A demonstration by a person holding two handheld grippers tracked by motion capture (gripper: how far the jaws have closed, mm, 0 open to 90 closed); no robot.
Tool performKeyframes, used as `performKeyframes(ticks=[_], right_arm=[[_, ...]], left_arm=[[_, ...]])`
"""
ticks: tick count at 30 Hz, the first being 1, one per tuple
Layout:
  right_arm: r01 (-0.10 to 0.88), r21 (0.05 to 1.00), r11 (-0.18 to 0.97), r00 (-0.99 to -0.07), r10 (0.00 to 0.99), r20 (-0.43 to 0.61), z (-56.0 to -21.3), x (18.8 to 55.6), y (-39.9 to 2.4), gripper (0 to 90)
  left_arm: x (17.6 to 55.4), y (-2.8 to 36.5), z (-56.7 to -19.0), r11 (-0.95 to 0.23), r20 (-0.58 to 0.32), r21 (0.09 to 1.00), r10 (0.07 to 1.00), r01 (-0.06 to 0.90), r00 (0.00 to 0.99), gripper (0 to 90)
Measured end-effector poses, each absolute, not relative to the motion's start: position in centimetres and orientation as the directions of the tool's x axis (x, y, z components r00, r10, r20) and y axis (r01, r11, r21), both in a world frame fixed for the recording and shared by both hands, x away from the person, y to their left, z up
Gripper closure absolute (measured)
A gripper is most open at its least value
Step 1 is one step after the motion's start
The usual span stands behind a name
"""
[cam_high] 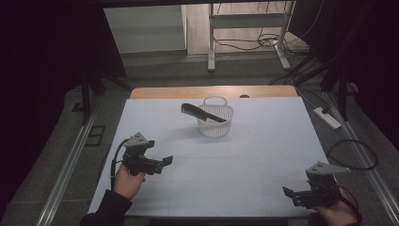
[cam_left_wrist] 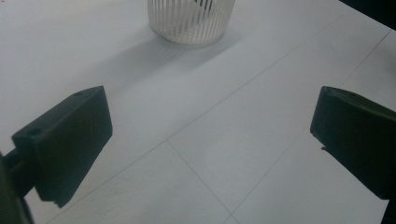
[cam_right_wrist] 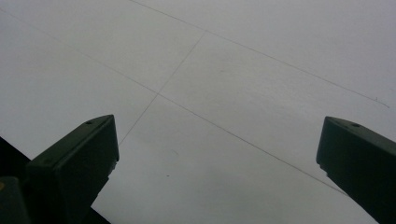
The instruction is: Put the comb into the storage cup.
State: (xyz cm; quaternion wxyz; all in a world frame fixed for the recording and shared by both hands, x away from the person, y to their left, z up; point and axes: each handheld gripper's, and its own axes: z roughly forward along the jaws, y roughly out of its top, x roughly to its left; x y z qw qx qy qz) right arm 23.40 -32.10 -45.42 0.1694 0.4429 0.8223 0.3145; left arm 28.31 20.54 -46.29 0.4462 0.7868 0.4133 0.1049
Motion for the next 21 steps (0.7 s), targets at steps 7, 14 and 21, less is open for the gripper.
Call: performKeyframes(ticks=[7, 14, 21], right_arm=[[0.622, 0.667, 0.411, -0.552, 0.834, 0.001, -45.4, 23.4, -32.1, 0.0], [0.623, 0.666, 0.411, -0.551, 0.835, -0.001, -45.4, 23.4, -32.1, 0.0], [0.623, 0.664, 0.413, -0.552, 0.834, -0.002, -45.4, 23.4, -32.0, 0.0]], left_arm=[[27.4, 21.2, -46.4, -0.246, -0.212, 0.787, 0.753, 0.566, 0.623, 0.0], [26.5, 21.8, -46.6, -0.248, -0.209, 0.772, 0.771, 0.585, 0.602, 0.0], [25.5, 22.8, -46.7, -0.220, -0.222, 0.769, 0.788, 0.600, 0.574, 0.0]])
